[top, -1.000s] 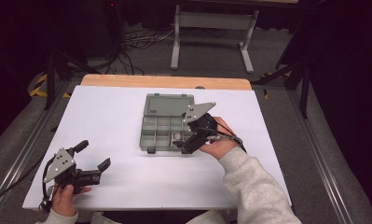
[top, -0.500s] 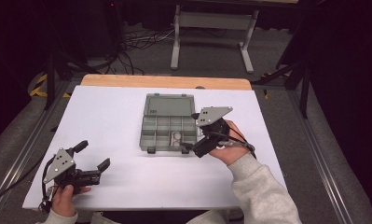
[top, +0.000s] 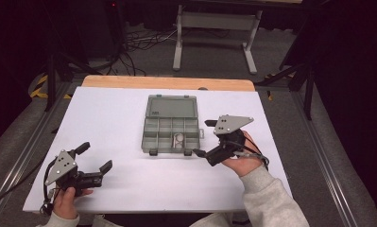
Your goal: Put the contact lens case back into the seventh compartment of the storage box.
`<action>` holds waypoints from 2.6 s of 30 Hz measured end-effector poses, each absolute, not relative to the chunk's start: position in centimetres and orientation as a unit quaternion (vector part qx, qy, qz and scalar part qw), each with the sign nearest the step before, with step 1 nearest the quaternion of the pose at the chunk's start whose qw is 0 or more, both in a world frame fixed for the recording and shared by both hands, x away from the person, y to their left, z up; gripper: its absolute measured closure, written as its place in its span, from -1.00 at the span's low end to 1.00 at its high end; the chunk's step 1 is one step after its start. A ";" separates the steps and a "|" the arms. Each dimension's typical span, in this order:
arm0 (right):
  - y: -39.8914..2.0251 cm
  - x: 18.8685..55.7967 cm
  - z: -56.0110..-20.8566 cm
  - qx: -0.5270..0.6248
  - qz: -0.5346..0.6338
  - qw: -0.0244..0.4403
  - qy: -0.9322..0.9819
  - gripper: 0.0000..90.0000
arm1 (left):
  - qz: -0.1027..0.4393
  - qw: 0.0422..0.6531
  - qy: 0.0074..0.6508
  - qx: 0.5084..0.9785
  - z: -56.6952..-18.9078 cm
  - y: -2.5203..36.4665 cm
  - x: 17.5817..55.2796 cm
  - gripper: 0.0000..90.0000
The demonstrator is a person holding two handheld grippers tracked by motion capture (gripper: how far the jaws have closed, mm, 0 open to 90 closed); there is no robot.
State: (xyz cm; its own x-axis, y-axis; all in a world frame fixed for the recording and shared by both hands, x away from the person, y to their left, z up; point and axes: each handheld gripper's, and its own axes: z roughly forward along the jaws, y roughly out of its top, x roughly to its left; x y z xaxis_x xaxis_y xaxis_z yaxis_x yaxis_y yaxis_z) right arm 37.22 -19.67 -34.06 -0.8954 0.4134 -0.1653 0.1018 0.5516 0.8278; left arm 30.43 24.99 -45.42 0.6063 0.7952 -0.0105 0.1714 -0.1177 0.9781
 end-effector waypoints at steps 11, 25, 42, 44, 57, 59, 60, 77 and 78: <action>-21.6 36.1 -35.3 0.175 0.475 0.168 0.846 -0.95 | 0.276 0.566 0.349 0.694 -45.4 24.9 30.5 -0.99; -24.2 34.6 -37.8 0.205 0.498 0.167 0.826 -0.95 | 0.277 0.566 0.350 0.693 -45.5 24.9 30.5 -0.99; -25.7 33.7 -41.1 0.239 0.506 0.157 0.814 -0.95 | 0.280 0.564 0.346 0.695 -45.5 24.8 30.5 -1.00; -25.8 33.6 -41.5 0.243 0.507 0.155 0.812 -0.95 | 0.280 0.564 0.346 0.695 -45.5 24.8 30.5 -1.00; -26.0 33.2 -43.6 0.259 0.510 0.145 0.808 -0.95 | 0.281 0.562 0.346 0.697 -45.6 24.8 30.5 -1.00; -26.0 33.2 -44.0 0.257 0.507 0.144 0.810 -0.96 | 0.281 0.562 0.347 0.697 -45.7 24.9 30.6 -1.00; -25.9 33.2 -44.3 0.258 0.506 0.143 0.811 -0.96 | 0.280 0.562 0.349 0.695 -45.7 25.0 30.6 -1.00; -26.2 33.1 -45.9 0.275 0.517 0.151 0.796 -0.97 | 0.276 0.563 0.349 0.696 -45.9 24.8 30.7 -1.00; -26.2 33.0 -45.8 0.275 0.518 0.153 0.796 -0.97 | 0.275 0.564 0.348 0.697 -45.9 24.8 30.8 -1.00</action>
